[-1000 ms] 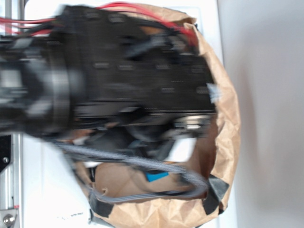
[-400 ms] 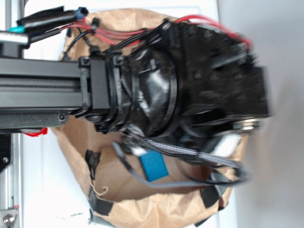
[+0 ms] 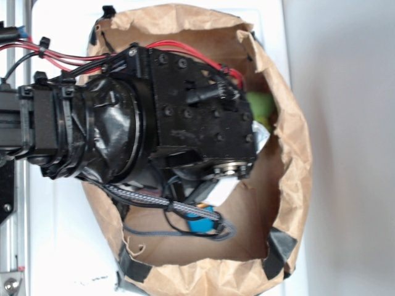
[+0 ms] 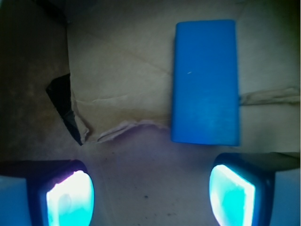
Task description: Grab the blue block.
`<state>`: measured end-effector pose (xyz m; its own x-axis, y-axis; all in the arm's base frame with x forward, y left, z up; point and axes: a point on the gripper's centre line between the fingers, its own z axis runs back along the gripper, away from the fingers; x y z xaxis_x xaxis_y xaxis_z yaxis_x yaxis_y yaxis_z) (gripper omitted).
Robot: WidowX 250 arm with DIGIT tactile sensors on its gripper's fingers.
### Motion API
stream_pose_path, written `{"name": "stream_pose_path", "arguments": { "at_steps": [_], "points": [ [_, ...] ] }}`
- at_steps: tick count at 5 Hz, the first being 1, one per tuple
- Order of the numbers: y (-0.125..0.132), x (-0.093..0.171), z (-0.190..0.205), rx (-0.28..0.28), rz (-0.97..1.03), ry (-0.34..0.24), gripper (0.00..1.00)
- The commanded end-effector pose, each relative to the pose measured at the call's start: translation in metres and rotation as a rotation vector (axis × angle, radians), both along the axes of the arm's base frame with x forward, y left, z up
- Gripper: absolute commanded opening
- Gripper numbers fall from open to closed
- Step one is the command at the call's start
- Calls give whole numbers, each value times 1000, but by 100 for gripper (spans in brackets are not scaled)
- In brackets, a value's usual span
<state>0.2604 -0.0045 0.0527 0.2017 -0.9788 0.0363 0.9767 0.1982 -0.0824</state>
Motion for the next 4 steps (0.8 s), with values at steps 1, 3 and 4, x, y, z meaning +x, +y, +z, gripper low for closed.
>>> {"name": "stream_pose_path", "arguments": {
  "at_steps": [1,3,4],
  "points": [
    [-17,-6,21,-38,-55,-22,100],
    [-23,15,32,-60,18,-72,100],
    [-22,24,42,-71,43,-102,100]
  ]
}}
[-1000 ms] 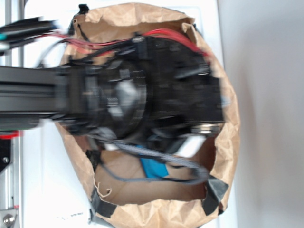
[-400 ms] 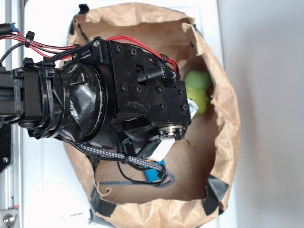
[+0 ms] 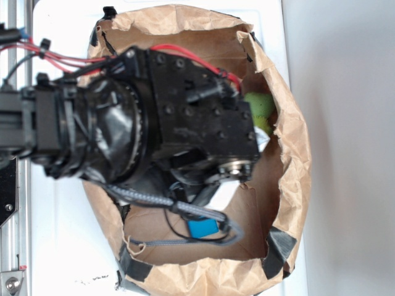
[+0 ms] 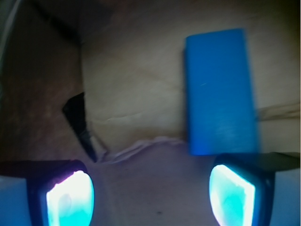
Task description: Grab the blue block.
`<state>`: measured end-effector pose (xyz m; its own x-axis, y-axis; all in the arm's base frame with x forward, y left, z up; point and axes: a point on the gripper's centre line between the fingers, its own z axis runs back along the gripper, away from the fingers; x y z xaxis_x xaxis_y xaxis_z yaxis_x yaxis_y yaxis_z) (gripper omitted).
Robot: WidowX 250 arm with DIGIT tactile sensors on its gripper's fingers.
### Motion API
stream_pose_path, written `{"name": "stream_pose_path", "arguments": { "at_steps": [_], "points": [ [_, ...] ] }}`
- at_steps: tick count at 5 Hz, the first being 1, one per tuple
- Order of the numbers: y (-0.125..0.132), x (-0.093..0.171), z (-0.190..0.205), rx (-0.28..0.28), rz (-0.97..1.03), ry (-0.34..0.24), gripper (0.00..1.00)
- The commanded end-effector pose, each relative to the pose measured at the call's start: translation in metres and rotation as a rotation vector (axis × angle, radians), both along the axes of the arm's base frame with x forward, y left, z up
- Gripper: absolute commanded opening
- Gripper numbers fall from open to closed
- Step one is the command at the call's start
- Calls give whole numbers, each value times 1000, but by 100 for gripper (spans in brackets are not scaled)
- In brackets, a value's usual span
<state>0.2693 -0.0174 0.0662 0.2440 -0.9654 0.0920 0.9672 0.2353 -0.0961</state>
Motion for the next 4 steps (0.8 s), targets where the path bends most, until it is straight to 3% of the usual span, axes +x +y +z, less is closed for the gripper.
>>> {"name": "stream_pose_path", "arguments": {
  "at_steps": [1,2,4],
  "points": [
    [-6,24,42,-44,29,-125,100],
    [-9,27,45,-53,30,-123,100],
    [-24,12,29,-45,-14,-44,100]
  ]
}}
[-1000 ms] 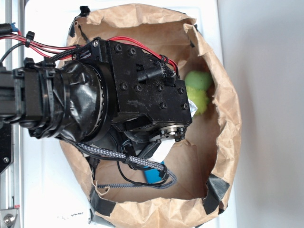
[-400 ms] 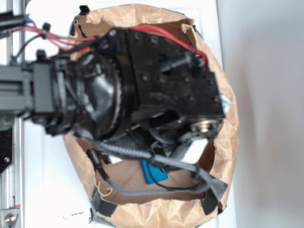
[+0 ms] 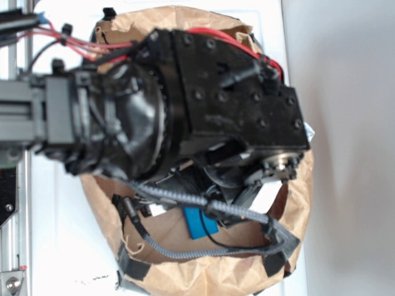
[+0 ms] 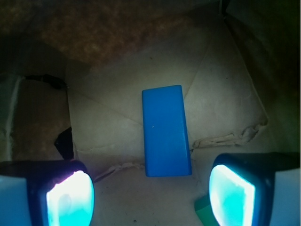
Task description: Grab the blue block.
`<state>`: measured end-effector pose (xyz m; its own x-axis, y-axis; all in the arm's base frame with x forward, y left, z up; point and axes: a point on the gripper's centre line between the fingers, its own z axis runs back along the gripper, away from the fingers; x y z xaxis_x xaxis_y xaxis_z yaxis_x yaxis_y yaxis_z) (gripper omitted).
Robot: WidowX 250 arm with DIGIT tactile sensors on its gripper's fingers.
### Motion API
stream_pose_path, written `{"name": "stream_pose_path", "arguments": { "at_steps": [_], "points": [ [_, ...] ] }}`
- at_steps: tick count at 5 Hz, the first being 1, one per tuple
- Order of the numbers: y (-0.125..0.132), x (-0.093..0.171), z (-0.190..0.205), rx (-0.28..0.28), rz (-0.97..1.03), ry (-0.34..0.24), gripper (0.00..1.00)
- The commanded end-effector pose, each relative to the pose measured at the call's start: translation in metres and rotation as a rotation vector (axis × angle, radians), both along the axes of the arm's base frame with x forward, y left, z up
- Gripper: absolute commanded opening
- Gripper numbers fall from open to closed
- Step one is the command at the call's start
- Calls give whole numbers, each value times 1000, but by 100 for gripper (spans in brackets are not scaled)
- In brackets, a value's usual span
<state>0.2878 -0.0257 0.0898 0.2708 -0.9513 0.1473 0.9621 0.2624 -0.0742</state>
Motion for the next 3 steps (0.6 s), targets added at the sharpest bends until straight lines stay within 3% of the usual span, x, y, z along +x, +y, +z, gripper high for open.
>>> {"name": "stream_pose_path", "arguments": {
  "at_steps": [1,3],
  "points": [
    [-27,-11,-9,1,-49,13,100],
    [-35,-12,-12,-12,-29,35,100]
  ]
}}
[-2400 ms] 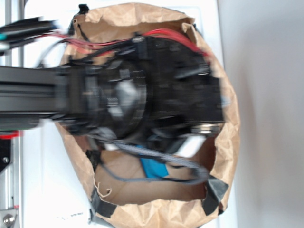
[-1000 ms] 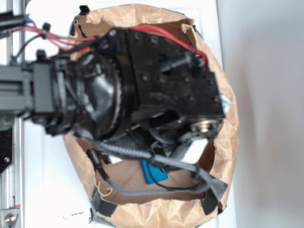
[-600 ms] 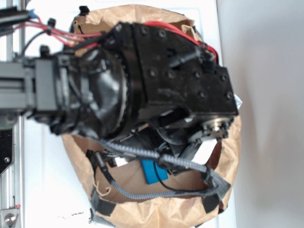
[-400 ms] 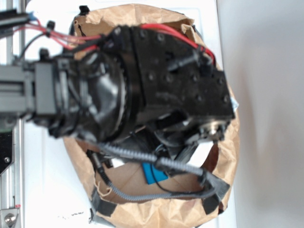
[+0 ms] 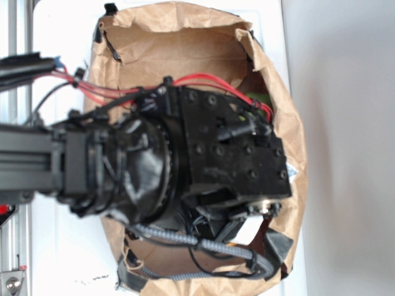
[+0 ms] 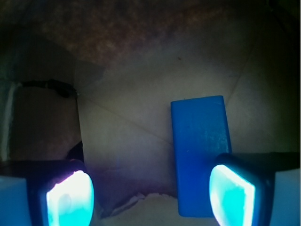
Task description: Grab the blue block.
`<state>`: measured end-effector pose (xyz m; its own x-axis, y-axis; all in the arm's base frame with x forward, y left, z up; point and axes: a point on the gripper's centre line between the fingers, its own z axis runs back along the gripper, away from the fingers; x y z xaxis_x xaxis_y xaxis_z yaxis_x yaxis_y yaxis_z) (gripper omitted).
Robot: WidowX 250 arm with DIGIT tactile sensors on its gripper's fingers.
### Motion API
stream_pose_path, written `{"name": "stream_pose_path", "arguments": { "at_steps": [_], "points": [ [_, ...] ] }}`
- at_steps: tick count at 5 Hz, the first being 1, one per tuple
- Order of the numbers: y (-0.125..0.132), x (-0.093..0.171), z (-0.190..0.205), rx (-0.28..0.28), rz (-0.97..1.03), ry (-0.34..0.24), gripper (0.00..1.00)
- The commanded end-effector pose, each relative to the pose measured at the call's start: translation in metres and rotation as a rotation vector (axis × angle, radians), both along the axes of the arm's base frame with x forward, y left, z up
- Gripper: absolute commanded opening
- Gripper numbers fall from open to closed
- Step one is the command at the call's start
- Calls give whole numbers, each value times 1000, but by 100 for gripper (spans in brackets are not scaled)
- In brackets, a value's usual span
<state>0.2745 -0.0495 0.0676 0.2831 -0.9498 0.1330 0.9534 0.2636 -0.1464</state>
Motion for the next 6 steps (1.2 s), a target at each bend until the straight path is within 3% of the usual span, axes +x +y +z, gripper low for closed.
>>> {"name": "stream_pose_path", "arguments": {
  "at_steps": [1,3,5,6],
  "points": [
    [-12,1,11,-7,-31,-39,100],
    [-13,11,11,-10,-31,-66,100],
    [-13,24,4,35,-32,-107,100],
    [-13,26,3,31,-29,-109,100]
  ]
}}
